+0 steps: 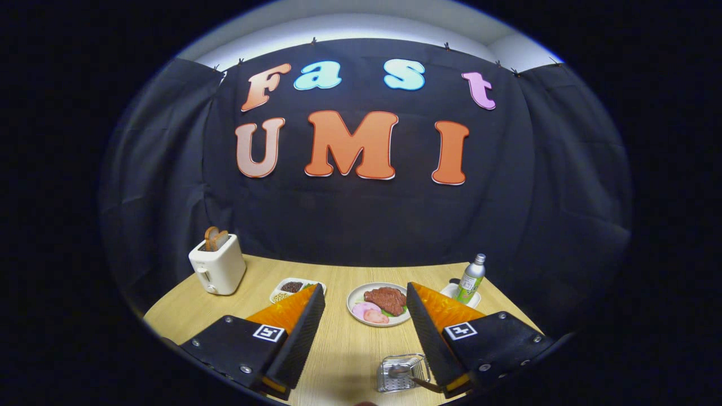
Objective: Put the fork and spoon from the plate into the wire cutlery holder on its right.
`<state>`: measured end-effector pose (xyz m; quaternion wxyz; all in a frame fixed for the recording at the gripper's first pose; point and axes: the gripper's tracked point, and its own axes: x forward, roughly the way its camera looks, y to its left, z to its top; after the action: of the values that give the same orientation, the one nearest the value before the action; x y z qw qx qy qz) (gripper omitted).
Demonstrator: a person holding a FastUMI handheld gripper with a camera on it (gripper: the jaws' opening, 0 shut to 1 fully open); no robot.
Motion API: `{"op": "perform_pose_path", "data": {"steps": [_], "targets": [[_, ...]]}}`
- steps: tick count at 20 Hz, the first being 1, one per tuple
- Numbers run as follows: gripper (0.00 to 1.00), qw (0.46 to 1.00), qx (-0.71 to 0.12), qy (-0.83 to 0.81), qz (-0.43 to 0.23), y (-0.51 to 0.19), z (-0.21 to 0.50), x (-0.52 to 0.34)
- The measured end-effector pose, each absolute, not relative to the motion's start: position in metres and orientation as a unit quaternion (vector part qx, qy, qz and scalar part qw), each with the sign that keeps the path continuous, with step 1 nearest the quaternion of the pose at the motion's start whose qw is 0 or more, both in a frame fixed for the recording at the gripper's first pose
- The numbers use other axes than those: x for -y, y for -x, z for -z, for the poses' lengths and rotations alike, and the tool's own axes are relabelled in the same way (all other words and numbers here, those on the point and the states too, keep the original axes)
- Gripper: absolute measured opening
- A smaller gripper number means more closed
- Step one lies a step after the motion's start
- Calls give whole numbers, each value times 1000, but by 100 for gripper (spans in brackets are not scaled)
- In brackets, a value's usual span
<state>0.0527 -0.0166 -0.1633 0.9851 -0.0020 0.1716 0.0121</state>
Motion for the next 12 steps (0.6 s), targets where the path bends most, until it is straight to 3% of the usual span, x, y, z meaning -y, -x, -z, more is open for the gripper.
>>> {"op": "perform_pose_path", "data": {"steps": [3,12], "targets": [[93,987,-156,-11,-27,-55,156,-11],[95,973,-196,-8,-121,-52,180,-129]]}}
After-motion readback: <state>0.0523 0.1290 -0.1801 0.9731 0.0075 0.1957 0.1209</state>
